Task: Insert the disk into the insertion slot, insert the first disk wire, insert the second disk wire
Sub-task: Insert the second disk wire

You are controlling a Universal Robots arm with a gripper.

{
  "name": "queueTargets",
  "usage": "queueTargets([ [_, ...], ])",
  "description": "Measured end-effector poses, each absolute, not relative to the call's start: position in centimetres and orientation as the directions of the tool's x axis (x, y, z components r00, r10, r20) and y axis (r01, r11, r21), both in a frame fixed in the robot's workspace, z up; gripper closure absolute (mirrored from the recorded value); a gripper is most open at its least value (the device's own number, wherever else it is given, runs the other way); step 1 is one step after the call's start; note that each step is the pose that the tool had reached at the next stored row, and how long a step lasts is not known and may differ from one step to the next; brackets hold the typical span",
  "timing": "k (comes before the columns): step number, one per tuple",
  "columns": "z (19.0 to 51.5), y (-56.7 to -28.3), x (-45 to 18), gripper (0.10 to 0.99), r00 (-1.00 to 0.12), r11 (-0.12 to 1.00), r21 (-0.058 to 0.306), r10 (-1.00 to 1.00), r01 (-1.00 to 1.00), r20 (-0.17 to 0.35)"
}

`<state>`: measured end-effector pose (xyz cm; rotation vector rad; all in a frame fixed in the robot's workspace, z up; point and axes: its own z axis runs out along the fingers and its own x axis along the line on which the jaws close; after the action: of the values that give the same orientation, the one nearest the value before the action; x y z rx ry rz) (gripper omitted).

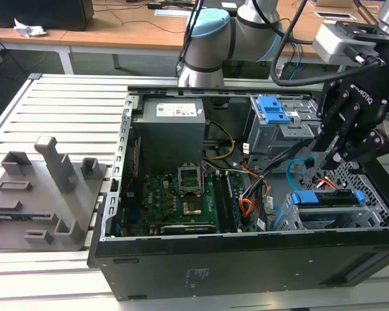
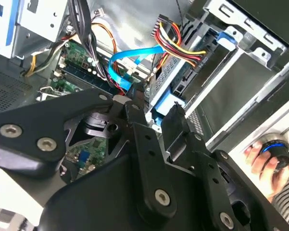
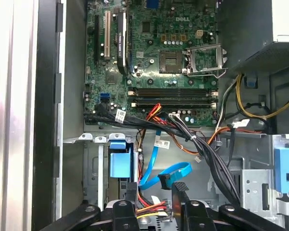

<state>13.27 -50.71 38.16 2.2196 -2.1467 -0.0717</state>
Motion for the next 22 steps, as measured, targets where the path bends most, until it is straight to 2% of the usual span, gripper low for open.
queueTargets([
  [5,38.2,-50.7,13.3,0.667,0.191,-0.190,0.070,-0.982,-0.979,0.004],
  [22,37.6,-50.2,12.0,0.667,0.197,-0.196,0.070,-0.980,-0.978,0.004],
])
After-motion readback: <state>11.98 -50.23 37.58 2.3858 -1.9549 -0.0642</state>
